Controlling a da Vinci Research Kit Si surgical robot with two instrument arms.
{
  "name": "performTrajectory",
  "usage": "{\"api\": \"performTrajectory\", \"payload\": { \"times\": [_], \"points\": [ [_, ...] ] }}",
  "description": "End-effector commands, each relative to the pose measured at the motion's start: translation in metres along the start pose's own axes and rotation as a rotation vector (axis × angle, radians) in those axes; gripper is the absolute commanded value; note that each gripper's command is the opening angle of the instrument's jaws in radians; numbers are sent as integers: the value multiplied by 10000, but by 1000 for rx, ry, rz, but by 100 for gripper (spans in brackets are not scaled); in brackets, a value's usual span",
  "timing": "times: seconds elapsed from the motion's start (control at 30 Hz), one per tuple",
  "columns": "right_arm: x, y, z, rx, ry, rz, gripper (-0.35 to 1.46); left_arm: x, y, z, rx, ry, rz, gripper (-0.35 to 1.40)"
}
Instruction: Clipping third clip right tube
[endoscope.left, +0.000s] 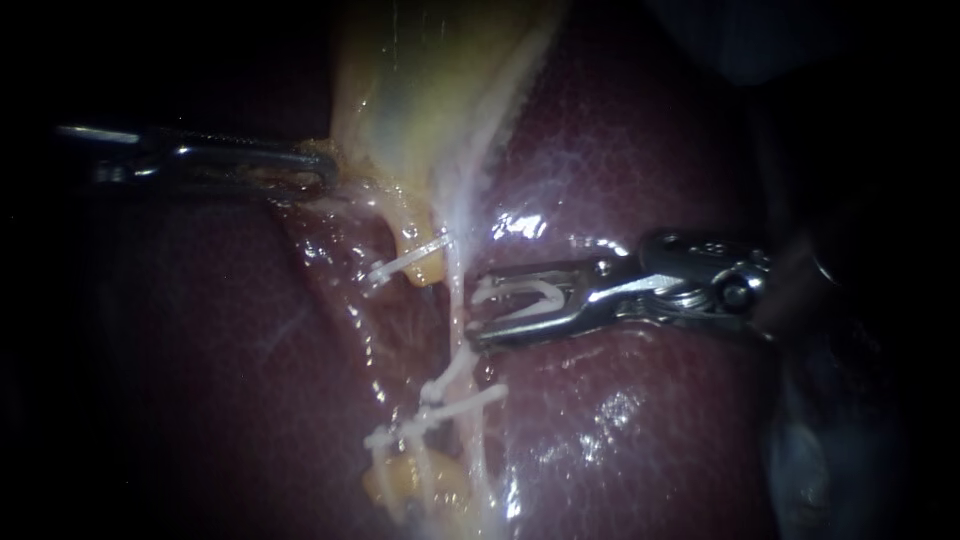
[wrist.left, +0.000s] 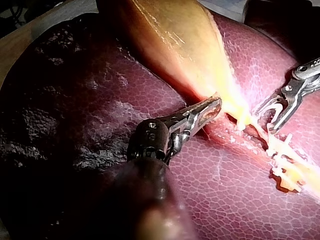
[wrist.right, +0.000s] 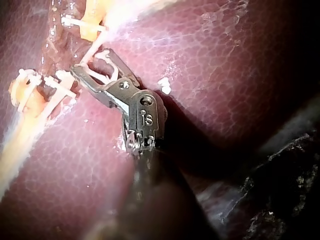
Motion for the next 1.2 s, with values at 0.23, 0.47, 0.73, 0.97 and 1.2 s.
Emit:
{"api": "performTrajectory", "payload": {
  "times": [0.23, 0.47, 0.73, 0.97, 1.2],
  "points": [
    [1, 2, 23, 84, 55, 53, 48, 0, 0, 1, 0, 0, 0, -35],
    [9, -8, 26, 208, 141, 111, 49, 0, 0, 1, 0, 0, 0, -35],
    [31, -34, 16, 304, 197, 130, 49, 0, 0, 1, 0, 0, 0, -35],
    [56, -63, 2, 359, 229, 151, 49, 0, 1, 1, 0, 0, 0, -35],
    [70, -62, -6, 345, 261, 130, 48, 0, 0, 1, 0, 0, 0, -35]
  ]
}}
